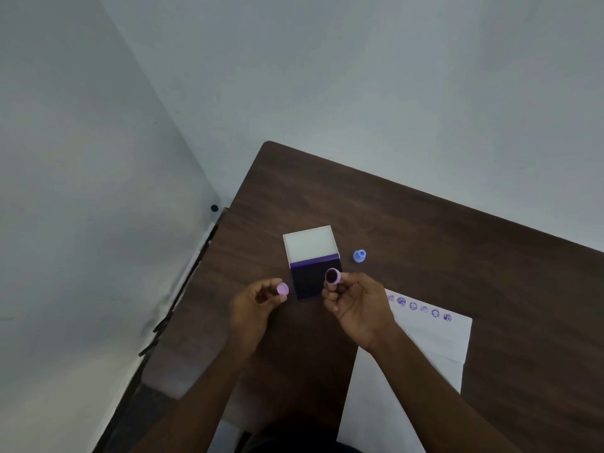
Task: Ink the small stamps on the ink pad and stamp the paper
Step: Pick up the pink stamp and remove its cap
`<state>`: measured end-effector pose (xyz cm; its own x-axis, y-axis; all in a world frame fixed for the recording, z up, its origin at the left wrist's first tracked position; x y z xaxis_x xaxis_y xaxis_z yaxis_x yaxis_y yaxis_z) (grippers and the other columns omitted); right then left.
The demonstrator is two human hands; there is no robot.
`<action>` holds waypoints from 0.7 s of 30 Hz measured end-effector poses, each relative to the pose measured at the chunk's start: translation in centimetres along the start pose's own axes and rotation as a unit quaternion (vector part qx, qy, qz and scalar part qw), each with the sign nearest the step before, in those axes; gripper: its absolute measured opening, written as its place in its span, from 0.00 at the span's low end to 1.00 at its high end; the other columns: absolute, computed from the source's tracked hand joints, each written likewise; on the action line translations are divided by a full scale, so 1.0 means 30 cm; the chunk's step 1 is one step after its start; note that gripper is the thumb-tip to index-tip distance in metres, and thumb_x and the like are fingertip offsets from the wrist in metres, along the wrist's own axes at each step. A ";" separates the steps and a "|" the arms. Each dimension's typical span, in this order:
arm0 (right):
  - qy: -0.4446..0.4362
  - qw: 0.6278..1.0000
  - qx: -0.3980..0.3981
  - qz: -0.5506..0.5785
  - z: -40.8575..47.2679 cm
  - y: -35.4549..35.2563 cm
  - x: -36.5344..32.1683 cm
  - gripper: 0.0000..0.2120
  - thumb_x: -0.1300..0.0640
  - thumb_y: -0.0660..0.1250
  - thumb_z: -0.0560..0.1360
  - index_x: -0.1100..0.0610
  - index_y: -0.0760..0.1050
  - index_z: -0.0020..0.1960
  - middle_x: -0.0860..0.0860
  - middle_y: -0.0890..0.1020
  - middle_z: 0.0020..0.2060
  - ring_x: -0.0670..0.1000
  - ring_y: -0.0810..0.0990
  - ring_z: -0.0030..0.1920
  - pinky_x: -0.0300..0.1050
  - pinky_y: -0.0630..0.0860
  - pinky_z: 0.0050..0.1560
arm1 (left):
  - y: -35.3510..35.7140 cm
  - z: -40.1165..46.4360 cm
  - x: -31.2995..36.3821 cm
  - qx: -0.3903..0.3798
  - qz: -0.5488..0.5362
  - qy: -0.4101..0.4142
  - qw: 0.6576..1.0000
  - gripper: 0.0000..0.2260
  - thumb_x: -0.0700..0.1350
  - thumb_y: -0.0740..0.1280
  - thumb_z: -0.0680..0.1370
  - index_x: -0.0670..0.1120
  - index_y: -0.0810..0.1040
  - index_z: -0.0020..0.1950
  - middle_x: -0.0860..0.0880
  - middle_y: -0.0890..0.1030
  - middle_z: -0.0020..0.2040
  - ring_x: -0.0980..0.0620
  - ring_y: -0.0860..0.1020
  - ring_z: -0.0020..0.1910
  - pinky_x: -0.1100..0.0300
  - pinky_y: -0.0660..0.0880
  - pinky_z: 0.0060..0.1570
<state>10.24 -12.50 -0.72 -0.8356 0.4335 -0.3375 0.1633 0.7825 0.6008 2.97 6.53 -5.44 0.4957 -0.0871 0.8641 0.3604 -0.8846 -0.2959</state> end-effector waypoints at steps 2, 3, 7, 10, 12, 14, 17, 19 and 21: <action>0.004 1.000 -0.001 -0.014 0.009 0.016 0.009 0.13 0.60 0.68 0.67 0.63 0.75 0.50 0.58 0.76 0.39 0.51 0.74 0.35 0.42 0.72 0.33 | -0.010 0.006 -0.023 0.017 0.014 0.000 1.000 0.11 0.49 0.75 0.72 0.54 0.83 0.54 0.60 0.84 0.46 0.66 0.81 0.46 0.73 0.75 0.44; 0.005 1.000 -0.001 -0.019 0.012 0.023 0.012 0.13 0.59 0.69 0.67 0.63 0.75 0.50 0.58 0.77 0.39 0.51 0.74 0.35 0.42 0.72 0.33 | -0.012 0.011 -0.030 0.023 0.017 0.001 1.000 0.11 0.49 0.75 0.72 0.53 0.83 0.54 0.60 0.84 0.47 0.66 0.80 0.46 0.72 0.75 0.46; 0.005 0.999 -0.012 -0.031 0.019 0.048 0.020 0.15 0.59 0.70 0.65 0.62 0.76 0.51 0.57 0.77 0.39 0.51 0.74 0.35 0.42 0.71 0.33 | -0.003 0.032 -0.044 0.028 0.037 0.015 0.999 0.12 0.45 0.74 0.73 0.52 0.82 0.56 0.60 0.83 0.47 0.67 0.80 0.47 0.74 0.74 0.47; 0.001 0.999 -0.015 -0.029 0.020 0.056 0.022 0.16 0.59 0.70 0.65 0.62 0.75 0.52 0.57 0.76 0.39 0.50 0.73 0.35 0.42 0.71 0.33 | 0.012 0.048 -0.045 0.025 0.067 0.029 0.997 0.10 0.46 0.74 0.73 0.52 0.82 0.55 0.64 0.81 0.45 0.70 0.78 0.46 0.78 0.71 0.43; 0.002 1.000 -0.013 -0.026 0.021 0.057 0.024 0.16 0.59 0.70 0.66 0.62 0.75 0.52 0.57 0.76 0.39 0.50 0.73 0.35 0.42 0.71 0.32 | 0.014 0.057 -0.041 0.036 0.113 0.052 0.992 0.08 0.48 0.74 0.72 0.55 0.82 0.51 0.65 0.79 0.43 0.68 0.77 0.46 0.78 0.70 0.42; 0.004 1.000 -0.011 -0.025 0.020 0.056 0.025 0.14 0.60 0.69 0.66 0.62 0.76 0.50 0.57 0.76 0.39 0.50 0.73 0.35 0.42 0.71 0.33 | 0.011 0.067 -0.044 0.054 0.159 0.075 0.983 0.08 0.49 0.75 0.71 0.55 0.82 0.49 0.64 0.78 0.44 0.63 0.77 0.45 0.72 0.70 0.46; 0.005 1.000 -0.006 -0.026 0.019 0.054 0.027 0.14 0.59 0.69 0.66 0.62 0.76 0.51 0.57 0.76 0.39 0.50 0.73 0.35 0.42 0.71 0.33 | 0.004 0.079 -0.058 0.072 0.174 0.097 0.977 0.09 0.48 0.76 0.70 0.55 0.81 0.49 0.61 0.78 0.44 0.60 0.76 0.45 0.65 0.72 0.47; 0.004 1.000 -0.004 -0.024 0.019 0.054 0.028 0.14 0.60 0.69 0.67 0.62 0.74 0.52 0.57 0.76 0.39 0.50 0.73 0.35 0.42 0.71 0.33 | 0.002 0.084 -0.067 0.070 0.172 0.093 0.978 0.09 0.50 0.75 0.71 0.55 0.81 0.49 0.61 0.78 0.45 0.60 0.76 0.46 0.67 0.72 0.46; 0.005 1.000 -0.004 -0.022 0.019 0.055 0.029 0.13 0.60 0.69 0.67 0.62 0.75 0.51 0.57 0.76 0.39 0.50 0.73 0.35 0.42 0.71 0.33 | 0.001 0.088 -0.070 0.069 0.181 0.087 0.977 0.08 0.52 0.74 0.72 0.54 0.80 0.49 0.60 0.76 0.46 0.60 0.76 0.45 0.68 0.72 0.46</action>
<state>10.09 -10.58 -0.44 -0.8468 0.3946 -0.3568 0.1223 0.7971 0.5913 4.02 7.90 -8.33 0.4735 -0.4691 0.7455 0.2962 -0.7123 -0.6363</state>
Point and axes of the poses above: each hand's wrist, its own z-axis towards the middle knuckle, its own y-axis out of the palm, x = y × z, the point moved 5 cm from there along z, towards the middle knuckle
